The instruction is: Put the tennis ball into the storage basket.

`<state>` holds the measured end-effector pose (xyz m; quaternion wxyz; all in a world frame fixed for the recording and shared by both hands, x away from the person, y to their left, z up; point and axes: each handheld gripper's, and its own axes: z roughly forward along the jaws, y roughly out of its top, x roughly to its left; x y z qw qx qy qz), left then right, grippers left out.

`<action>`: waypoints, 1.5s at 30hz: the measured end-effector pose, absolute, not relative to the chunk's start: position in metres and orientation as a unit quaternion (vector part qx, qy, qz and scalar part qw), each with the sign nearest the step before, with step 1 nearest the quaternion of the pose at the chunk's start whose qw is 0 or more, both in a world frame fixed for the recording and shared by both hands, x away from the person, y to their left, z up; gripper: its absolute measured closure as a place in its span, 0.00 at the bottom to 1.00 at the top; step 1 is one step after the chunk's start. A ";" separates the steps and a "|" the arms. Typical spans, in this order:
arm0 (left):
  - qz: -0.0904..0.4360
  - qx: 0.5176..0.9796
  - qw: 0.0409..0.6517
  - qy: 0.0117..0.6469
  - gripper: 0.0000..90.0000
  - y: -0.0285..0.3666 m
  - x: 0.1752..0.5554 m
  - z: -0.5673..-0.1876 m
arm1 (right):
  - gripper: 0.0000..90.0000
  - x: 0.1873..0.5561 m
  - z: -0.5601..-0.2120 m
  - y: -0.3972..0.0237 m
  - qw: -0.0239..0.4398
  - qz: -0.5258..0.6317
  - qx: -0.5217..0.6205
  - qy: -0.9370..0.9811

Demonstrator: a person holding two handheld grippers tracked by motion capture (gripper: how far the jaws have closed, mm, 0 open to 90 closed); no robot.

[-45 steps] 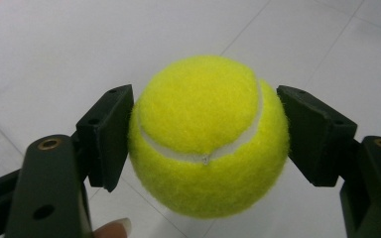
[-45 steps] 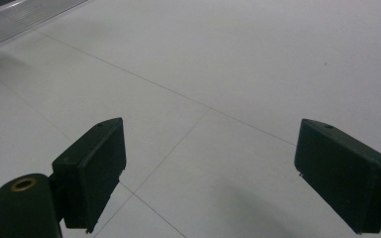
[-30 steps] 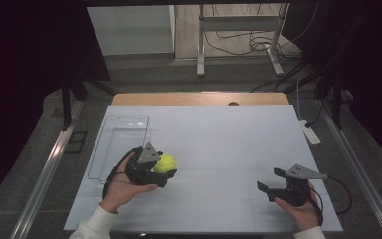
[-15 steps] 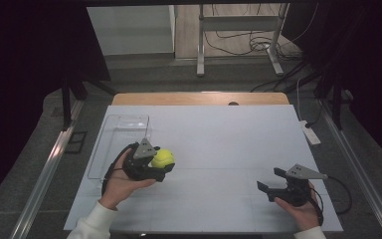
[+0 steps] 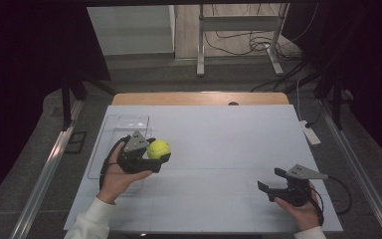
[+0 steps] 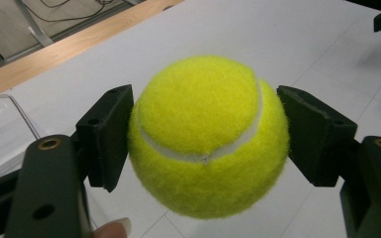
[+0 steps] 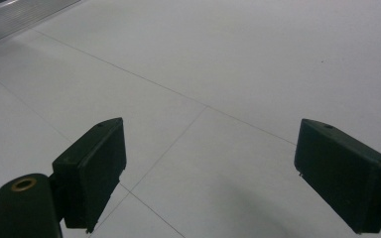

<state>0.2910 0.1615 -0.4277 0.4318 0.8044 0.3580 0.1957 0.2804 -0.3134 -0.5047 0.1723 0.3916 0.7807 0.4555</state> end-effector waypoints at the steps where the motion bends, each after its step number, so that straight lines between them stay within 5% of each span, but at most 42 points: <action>1: 0.196 0.801 0.435 0.361 0.30 0.162 0.291 -0.427 | 0.15 0.280 -0.505 -0.313 0.173 0.455 0.392 0.781; 45: 0.220 0.752 0.480 0.395 0.30 0.190 0.303 -0.425 | 0.15 0.281 -0.506 -0.311 0.173 0.452 0.392 0.782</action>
